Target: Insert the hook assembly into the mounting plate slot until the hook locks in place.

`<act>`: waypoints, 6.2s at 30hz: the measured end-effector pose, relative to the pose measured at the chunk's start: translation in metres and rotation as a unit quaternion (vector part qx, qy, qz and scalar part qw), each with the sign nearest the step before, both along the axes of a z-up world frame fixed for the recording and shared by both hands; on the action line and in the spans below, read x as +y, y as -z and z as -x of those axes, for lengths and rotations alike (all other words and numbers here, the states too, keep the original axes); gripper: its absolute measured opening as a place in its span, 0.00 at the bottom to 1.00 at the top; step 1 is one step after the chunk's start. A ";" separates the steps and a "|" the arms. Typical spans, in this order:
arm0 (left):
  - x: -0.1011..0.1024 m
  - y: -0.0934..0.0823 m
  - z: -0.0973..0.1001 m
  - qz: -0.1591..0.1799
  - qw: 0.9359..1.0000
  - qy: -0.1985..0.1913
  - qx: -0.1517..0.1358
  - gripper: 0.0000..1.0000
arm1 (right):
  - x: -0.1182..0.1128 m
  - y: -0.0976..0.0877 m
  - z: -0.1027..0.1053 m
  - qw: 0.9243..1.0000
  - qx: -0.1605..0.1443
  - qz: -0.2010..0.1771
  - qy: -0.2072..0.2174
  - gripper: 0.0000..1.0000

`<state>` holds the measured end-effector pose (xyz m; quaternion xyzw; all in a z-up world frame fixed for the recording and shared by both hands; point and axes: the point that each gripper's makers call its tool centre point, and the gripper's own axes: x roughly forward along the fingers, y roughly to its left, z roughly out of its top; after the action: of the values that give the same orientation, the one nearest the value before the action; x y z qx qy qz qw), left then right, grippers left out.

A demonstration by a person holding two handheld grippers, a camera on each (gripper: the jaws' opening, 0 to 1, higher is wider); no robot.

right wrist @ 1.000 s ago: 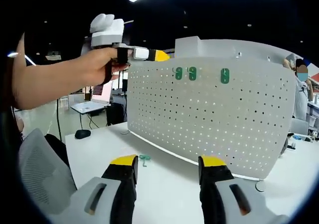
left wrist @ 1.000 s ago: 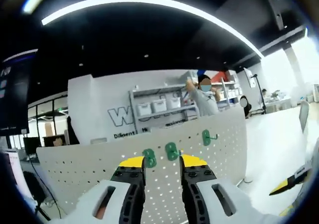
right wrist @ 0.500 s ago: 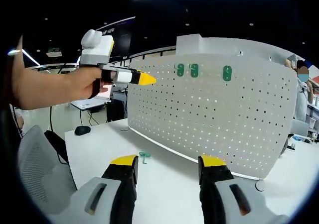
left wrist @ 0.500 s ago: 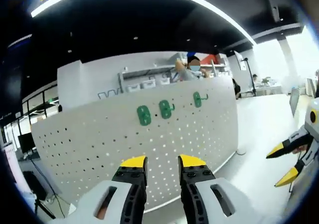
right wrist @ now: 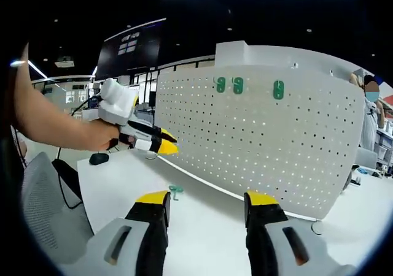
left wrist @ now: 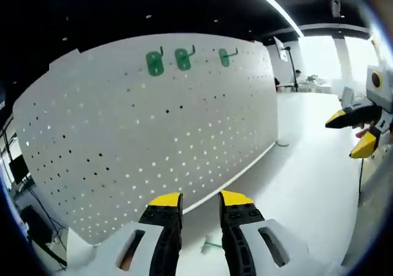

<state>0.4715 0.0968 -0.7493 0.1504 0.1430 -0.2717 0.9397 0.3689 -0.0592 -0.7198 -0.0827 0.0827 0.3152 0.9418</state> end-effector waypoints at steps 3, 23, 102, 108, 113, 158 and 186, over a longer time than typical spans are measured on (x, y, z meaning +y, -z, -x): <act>0.005 0.022 0.000 -0.022 1.000 0.001 0.020 0.24 | -0.001 -0.001 0.000 1.000 0.000 0.002 0.004 0.48; 0.005 0.100 -0.015 -0.133 0.986 0.053 0.089 0.18 | -0.009 0.000 0.000 1.000 0.004 -0.001 0.024 0.47; -0.041 -0.044 0.029 0.083 0.993 0.081 0.027 0.01 | 0.016 -0.042 0.003 0.999 -0.038 -0.001 -0.016 0.44; -0.053 -0.069 0.046 0.105 0.988 0.108 0.021 0.01 | 0.023 -0.056 0.008 0.998 -0.053 -0.004 -0.025 0.44; -0.062 -0.085 0.059 0.135 0.982 0.126 0.025 0.01 | 0.027 -0.064 0.012 0.997 -0.064 -0.005 -0.032 0.43; -0.120 -0.104 0.118 0.151 0.965 0.205 0.064 0.01 | 0.038 -0.065 0.020 0.996 -0.081 0.023 -0.042 0.08; -0.124 -0.103 0.125 0.157 0.962 0.210 0.077 0.01 | 0.034 -0.063 0.022 0.997 -0.074 0.024 -0.030 0.04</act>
<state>0.3467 -0.0274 -0.6464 0.0059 0.1358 -0.4928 0.8595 0.3469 -0.0253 -0.6566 -0.1303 0.0178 0.3339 0.9334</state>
